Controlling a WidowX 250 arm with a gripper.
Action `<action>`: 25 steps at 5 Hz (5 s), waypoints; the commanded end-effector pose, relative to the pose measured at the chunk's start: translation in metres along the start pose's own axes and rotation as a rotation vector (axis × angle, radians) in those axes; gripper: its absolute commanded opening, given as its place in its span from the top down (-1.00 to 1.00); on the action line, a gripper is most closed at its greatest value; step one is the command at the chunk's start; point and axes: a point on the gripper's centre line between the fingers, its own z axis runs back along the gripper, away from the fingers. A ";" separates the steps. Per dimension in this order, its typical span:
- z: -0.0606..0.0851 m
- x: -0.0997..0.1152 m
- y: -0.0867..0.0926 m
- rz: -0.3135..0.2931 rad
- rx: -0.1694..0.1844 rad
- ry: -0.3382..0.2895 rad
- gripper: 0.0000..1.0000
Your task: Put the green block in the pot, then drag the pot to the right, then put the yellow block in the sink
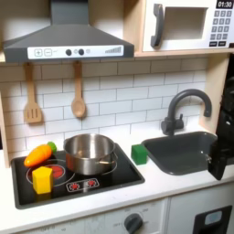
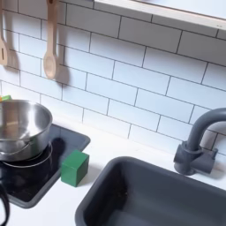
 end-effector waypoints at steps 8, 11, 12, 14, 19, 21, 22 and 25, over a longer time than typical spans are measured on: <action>-0.025 0.112 0.038 -0.008 -0.011 -0.037 -1.00; -0.033 0.150 0.041 -0.010 0.000 -0.077 -1.00; -0.037 0.164 0.041 -0.011 0.012 -0.089 -1.00; -0.047 0.184 0.032 -0.008 0.025 -0.084 -1.00; -0.083 0.229 0.031 0.004 0.025 -0.042 -1.00; -0.101 0.240 0.034 -0.003 0.017 -0.015 -1.00; -0.110 0.246 0.028 -0.031 0.014 -0.001 -1.00; -0.120 0.242 0.029 -0.046 0.015 0.022 -1.00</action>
